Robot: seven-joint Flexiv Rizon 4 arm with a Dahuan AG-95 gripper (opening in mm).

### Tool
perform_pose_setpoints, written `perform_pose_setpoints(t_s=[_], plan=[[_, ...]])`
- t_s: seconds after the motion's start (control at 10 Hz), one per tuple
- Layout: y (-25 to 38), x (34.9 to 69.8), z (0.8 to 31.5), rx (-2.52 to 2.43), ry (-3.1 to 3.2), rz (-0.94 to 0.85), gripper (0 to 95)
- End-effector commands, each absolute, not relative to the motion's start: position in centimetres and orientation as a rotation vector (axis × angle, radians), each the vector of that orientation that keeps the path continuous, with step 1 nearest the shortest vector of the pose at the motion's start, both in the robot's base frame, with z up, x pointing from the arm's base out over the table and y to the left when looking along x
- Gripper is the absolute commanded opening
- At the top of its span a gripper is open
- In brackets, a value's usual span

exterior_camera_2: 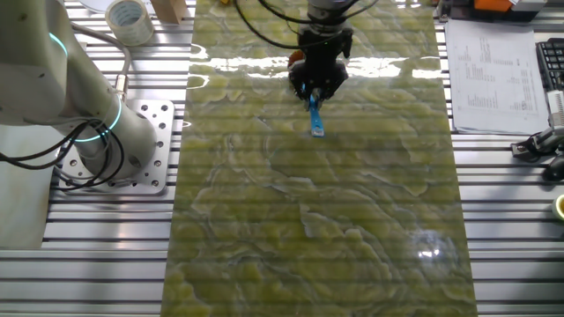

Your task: Scrub the table with a brush

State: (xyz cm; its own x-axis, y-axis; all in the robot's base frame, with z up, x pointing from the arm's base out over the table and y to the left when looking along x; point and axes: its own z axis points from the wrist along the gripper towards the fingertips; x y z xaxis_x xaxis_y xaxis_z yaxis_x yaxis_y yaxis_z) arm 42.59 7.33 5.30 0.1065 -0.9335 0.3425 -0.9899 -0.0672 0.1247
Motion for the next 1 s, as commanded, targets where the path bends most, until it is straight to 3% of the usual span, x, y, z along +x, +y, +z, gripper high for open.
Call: perform_pose_setpoints(t_s=[0.1, 1.0], plan=[[7.23, 42.36, 5.48, 2.071, -1.894, 0.25, 0.0], [7.43, 43.07, 5.42, 2.087, -1.893, 0.441, 0.0]])
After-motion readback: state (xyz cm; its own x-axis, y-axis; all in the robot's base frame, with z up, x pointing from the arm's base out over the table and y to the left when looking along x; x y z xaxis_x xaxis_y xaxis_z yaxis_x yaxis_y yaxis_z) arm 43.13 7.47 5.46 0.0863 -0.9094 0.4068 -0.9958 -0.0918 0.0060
